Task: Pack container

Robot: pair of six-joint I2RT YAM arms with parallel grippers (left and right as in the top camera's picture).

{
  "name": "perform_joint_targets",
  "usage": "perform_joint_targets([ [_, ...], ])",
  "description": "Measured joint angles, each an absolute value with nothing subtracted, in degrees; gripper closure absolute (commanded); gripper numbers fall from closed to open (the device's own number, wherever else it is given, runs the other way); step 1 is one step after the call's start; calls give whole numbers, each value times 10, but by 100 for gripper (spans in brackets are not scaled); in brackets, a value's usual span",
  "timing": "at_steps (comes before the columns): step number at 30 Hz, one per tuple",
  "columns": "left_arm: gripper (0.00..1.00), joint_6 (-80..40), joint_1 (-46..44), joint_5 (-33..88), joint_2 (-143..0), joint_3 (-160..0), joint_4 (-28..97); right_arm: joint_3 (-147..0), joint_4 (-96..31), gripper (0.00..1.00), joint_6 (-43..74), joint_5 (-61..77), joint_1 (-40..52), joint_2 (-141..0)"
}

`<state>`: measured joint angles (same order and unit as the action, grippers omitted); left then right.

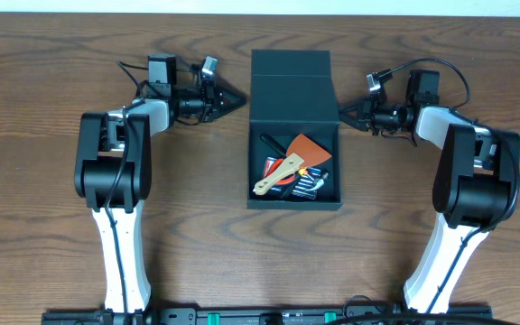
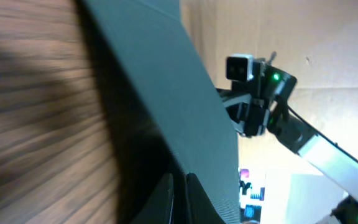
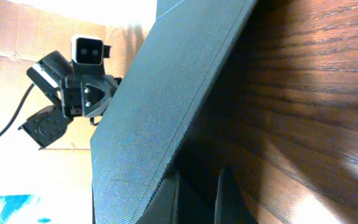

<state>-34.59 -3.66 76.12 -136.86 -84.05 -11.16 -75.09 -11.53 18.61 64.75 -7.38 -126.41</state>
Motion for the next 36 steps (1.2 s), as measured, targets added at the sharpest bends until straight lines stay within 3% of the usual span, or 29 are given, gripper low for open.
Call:
perform_joint_targets([
  [20,94,-328,-72,730,-1369,-841,-42,-751,-117,99,184,648,-74,-1264],
  [36,94,-365,-88,771,-1369,-841,-168,-751,-129,99,150,663,-62,-1264],
])
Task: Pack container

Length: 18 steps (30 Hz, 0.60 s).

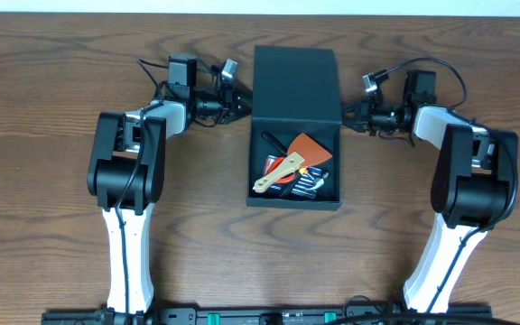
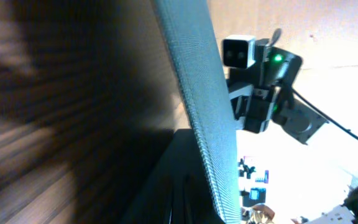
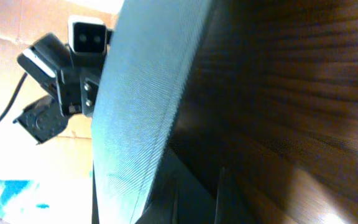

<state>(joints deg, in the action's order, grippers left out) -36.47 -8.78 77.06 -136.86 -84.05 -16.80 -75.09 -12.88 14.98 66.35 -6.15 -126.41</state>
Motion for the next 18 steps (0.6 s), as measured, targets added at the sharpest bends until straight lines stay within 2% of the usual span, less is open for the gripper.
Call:
perform_joint_targets([
  [12,94,-467,-87,832,-1369,-840,-307,-762,-120,99,142,684,-57,-1264],
  [18,94,-557,-86,864,-1369,-840,-449,-800,-136,99,142,688,-57,-1264],
])
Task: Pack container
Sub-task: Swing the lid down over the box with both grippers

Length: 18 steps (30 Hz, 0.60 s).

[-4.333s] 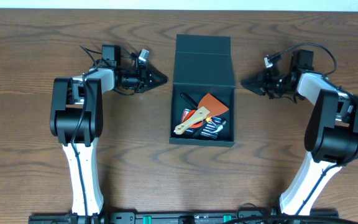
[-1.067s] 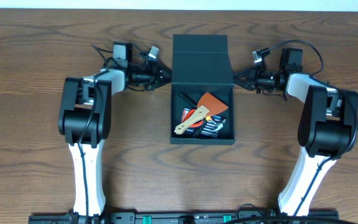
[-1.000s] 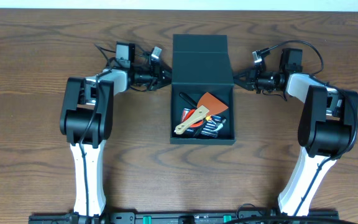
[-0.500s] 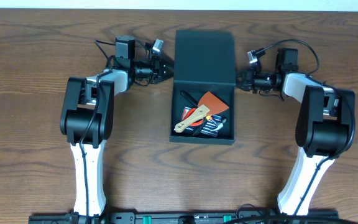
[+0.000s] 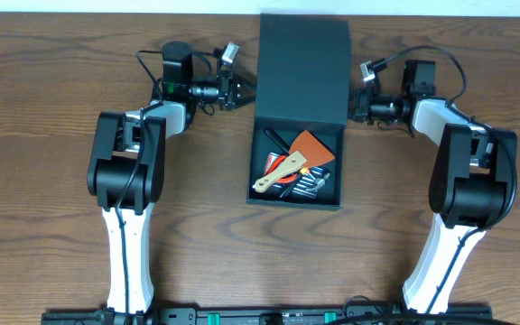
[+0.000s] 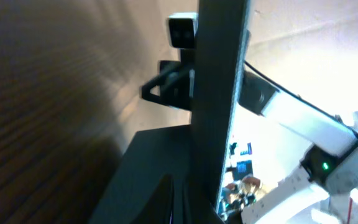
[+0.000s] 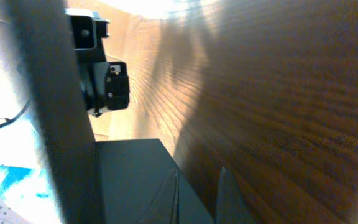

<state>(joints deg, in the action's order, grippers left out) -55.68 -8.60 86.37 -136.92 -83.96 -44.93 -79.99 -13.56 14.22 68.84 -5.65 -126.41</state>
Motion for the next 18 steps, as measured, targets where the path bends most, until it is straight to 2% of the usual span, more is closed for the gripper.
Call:
perform_joint_targets([
  [5,95,-641,-78,876,-1369,-840,-542,-823,-153,99,142,691,-57,-1264],
  [18,94,-713,-62,886,-1369,-840,-545,-849,-169,98,142,714,-57,-1264],
])
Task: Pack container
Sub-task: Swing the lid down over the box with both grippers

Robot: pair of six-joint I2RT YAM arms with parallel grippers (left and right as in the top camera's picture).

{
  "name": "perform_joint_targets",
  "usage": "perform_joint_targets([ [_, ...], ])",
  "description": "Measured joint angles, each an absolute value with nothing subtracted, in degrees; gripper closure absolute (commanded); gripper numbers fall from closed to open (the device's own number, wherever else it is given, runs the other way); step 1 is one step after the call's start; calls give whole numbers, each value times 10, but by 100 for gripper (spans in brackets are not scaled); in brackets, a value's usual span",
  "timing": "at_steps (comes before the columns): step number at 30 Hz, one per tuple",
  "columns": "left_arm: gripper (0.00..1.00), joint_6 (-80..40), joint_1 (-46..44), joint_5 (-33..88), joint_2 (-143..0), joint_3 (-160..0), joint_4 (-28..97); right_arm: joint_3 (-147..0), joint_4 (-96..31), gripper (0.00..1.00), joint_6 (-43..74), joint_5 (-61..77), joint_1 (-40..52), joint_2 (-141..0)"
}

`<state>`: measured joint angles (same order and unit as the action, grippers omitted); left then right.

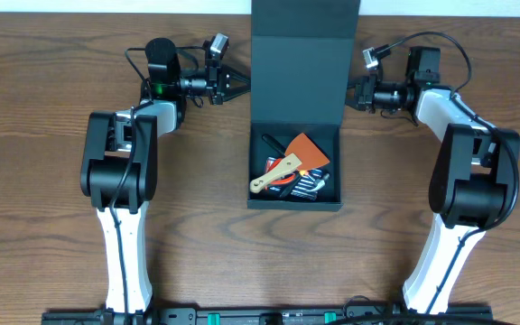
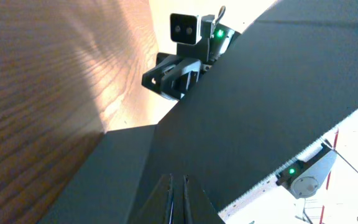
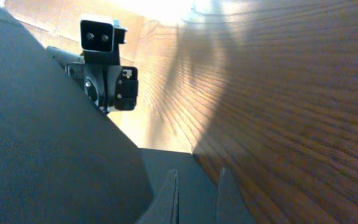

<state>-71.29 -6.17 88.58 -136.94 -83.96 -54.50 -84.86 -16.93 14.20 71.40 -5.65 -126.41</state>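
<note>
A black box sits at the table's middle, holding a wooden spatula, an orange spatula and dark small items. Its hinged lid is raised behind the opening and stands steeply. My left gripper is shut, its tips at the lid's left edge; in the left wrist view the gripper lies under the lid. My right gripper is at the lid's right edge. In the right wrist view the gripper shows a gap between its fingers, beside the lid.
Brown wooden table stretches on both sides and in front of the box. Both arm bases stand near the front edge. Each wrist view shows the opposite wrist camera past the lid. Cables loop behind the right wrist.
The lid has swung further: it was edge-on in both wrist views, and its broad face now slants across them. Both grippers sit slightly farther back, still at its side edges.
The lid first lay open behind the box with both grippers at its side edges. Then it was tilted up off the table, then stood about upright with the grippers farther back. Now it has swung on further. The box's contents have not moved.
</note>
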Motion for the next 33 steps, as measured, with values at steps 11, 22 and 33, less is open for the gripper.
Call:
perform_joint_targets([
  [11,94,-820,-69,886,-1369,-840,-713,-914,-225,99,142,723,-57,-1264],
  [22,95,-1039,-69,886,-1369,-840,-899,-923,-260,98,142,725,-56,-1264],
  [33,94,-1084,-89,886,-1367,-840,-900,-923,-267,98,138,723,-50,-1254],
])
